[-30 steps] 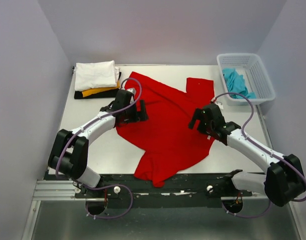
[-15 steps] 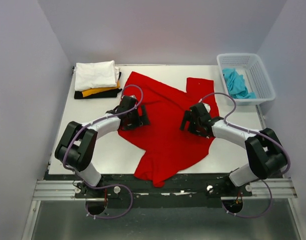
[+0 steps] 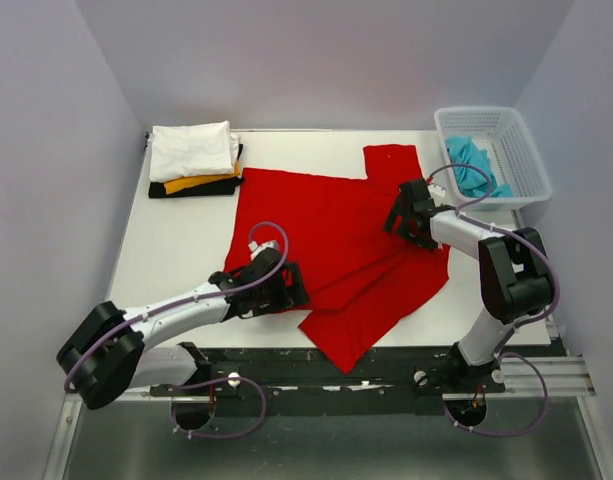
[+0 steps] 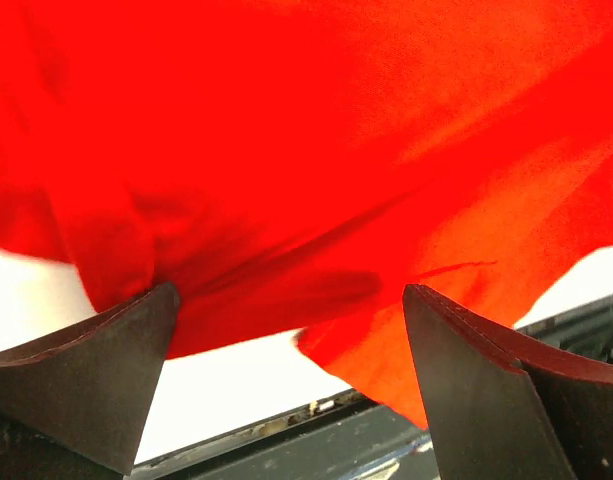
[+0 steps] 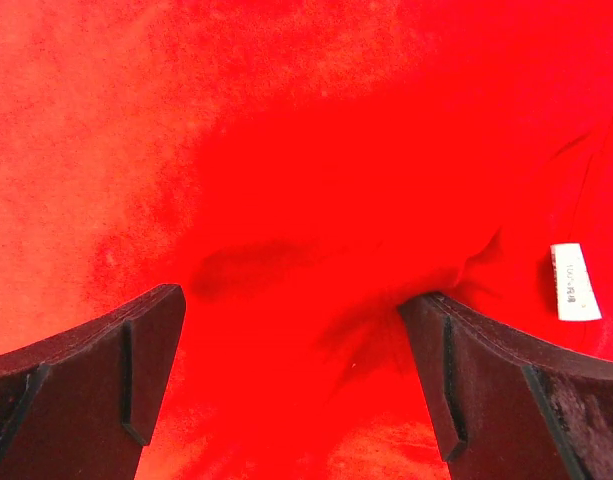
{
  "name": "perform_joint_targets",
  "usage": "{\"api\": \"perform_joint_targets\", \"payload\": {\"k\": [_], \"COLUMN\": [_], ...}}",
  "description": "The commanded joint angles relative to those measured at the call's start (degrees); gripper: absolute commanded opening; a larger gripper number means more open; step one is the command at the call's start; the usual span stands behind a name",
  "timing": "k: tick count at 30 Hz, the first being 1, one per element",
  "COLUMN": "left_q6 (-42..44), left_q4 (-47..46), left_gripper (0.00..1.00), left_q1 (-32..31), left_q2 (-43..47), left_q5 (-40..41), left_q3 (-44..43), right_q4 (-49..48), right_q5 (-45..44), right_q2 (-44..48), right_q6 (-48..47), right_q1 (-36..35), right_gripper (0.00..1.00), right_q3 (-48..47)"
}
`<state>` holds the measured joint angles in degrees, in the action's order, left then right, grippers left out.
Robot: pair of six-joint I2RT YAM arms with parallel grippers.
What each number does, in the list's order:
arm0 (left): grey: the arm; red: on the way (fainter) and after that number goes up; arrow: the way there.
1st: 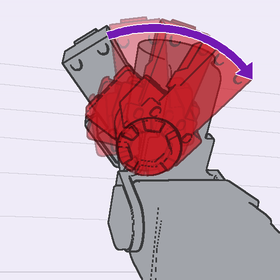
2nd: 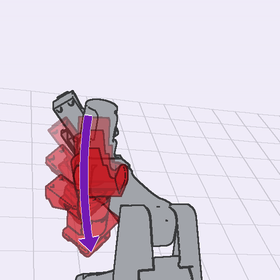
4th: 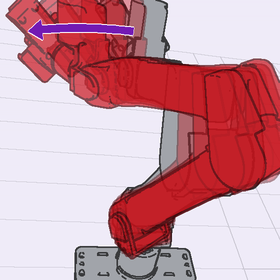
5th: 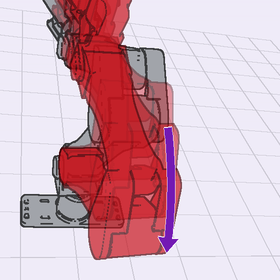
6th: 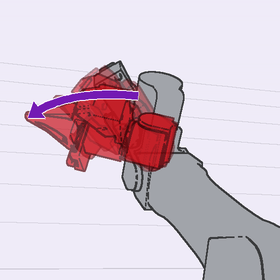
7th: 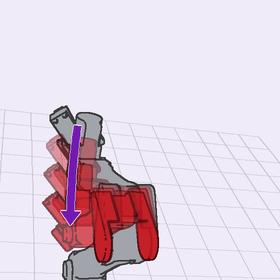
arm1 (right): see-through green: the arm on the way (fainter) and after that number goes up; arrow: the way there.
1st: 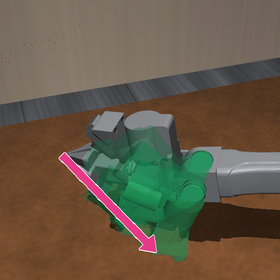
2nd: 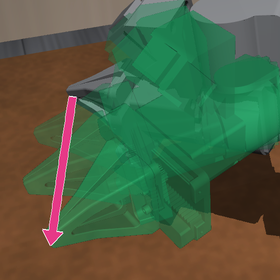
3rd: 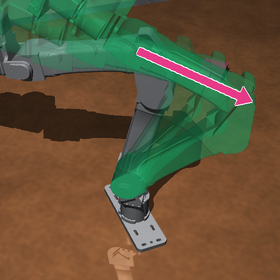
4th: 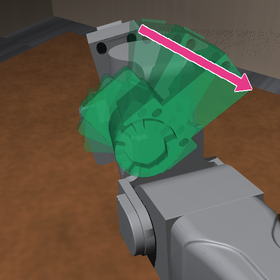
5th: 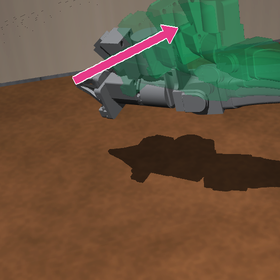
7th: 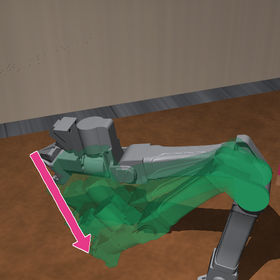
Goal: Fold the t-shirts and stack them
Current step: Flatten out the tshirt
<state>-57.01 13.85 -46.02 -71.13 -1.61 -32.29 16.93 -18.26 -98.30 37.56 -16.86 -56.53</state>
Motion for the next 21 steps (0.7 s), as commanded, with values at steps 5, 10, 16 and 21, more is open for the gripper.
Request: {"api": "perform_joint_targets", "payload": {"k": [5,10,16,21], "left_q6": [-4.4,-4.5,5.9,8.2], "left_q4": [20.2,29.0,14.1,8.4], "left_gripper": [0.99,0.99,0.99,0.99], "left_q1": [1.6,5.6,11.7,11.7], "left_q2": [9.6,12.7,11.8,0.6], "left_q5": [20.2,26.6,15.0,9.5], "left_q3": [-1.7,-6.9,-10.5,-13.5], "right_q4": [2.5,3.9,1.6,0.0], "right_q5": [0.8,-0.4,9.3,15.9], "right_q2": [3.3,9.9,16.9,20.7], "right_q6": [-5.6,-6.2,-7.7,-4.8], "right_q1": [1.5,1.5,0.6,-5.8], "right_gripper": [1.0,1.0,1.0,1.0], "right_q3": [0.6,1.2,5.2,9.9]}}
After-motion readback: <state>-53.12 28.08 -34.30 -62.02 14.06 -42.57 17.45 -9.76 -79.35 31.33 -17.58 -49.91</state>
